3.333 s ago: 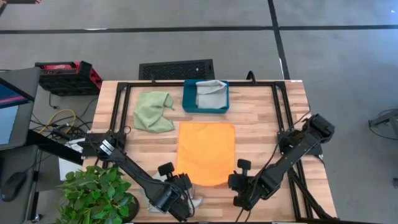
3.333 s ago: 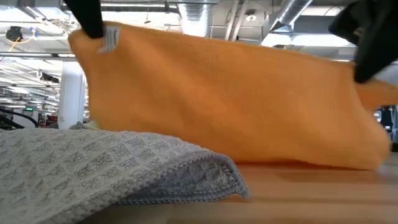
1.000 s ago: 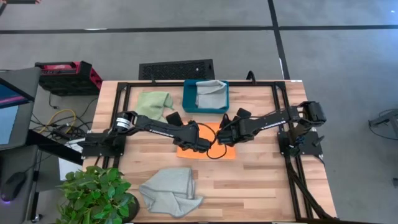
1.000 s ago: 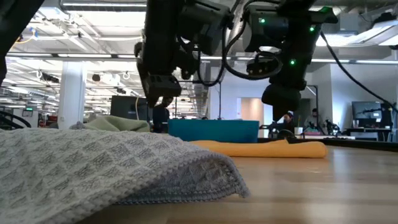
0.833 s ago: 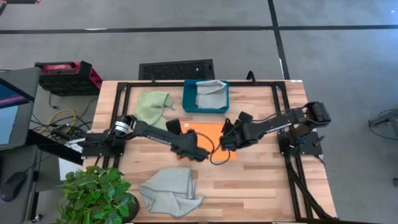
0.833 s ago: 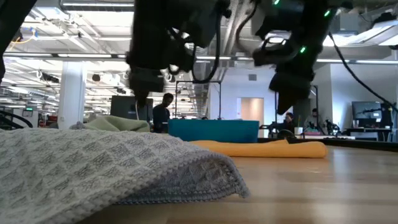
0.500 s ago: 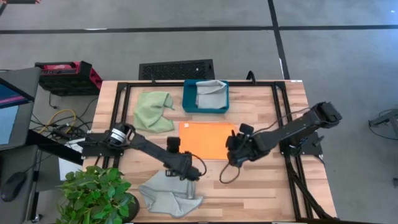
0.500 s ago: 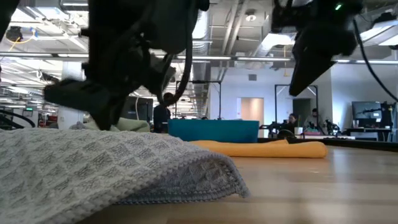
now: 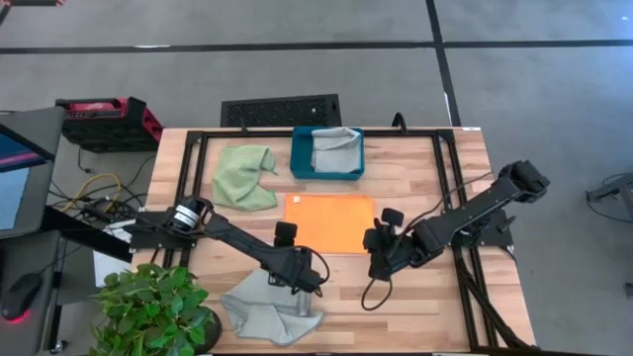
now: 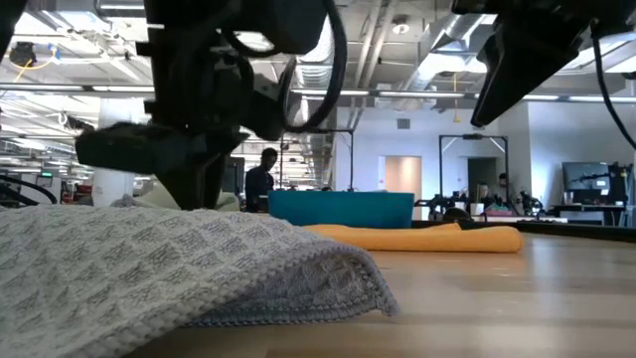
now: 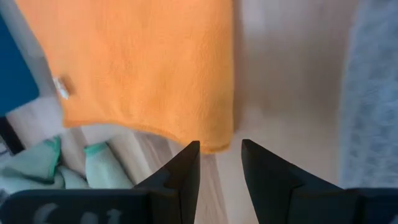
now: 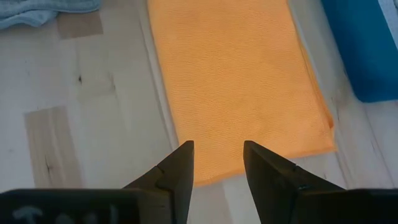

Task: Fold microfiber towels
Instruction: Fold the orange towel

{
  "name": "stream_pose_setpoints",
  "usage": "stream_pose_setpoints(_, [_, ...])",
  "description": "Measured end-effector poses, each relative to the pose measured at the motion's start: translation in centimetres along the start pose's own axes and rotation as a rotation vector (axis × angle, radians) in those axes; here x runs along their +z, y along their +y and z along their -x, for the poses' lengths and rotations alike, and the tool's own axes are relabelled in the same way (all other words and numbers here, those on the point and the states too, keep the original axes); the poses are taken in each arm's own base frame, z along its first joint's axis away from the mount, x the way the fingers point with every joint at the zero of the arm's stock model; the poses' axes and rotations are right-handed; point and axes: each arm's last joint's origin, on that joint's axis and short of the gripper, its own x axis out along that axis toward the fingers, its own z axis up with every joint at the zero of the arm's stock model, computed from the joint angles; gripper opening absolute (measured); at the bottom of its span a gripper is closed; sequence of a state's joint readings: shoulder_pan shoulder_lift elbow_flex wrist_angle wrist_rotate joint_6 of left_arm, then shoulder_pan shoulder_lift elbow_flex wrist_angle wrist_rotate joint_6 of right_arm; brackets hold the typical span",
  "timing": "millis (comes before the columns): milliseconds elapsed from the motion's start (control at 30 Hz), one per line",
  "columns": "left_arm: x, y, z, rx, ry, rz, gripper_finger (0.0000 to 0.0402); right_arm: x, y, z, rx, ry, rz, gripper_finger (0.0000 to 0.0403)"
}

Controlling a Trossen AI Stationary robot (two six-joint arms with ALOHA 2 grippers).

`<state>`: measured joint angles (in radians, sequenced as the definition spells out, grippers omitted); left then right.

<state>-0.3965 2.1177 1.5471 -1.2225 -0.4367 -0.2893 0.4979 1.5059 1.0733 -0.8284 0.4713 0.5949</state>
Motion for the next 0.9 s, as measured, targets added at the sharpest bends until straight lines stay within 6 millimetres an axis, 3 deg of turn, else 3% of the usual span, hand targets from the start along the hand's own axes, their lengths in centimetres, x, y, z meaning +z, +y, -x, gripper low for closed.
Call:
stream_pose_setpoints(167, [0.7,-0.2,0.0,-0.094,-0.054,-0.052,0.0111,0.0,-0.1,0.0,-0.002,0.001,-0.002,0.0161])
stream_pose_setpoints(400, [1.3,0.7,-0.4,-0.051,-0.083,-0.030,0.0111,0.0,-0.1,0.0,-0.002,0.001,-0.001,0.0161])
stream_pose_setpoints(633, [0.6,1.0,-2.4,-0.068,-0.027,0.020,0.0111,0.0,-0.1,0.0,-0.002,0.001,-0.002,0.0161])
stream_pose_setpoints(900, [0.3,0.8,-3.1,-0.038,-0.045,0.014,0.0111,0.0,-0.1,0.0,-0.002,0.001,-0.003,0.0161])
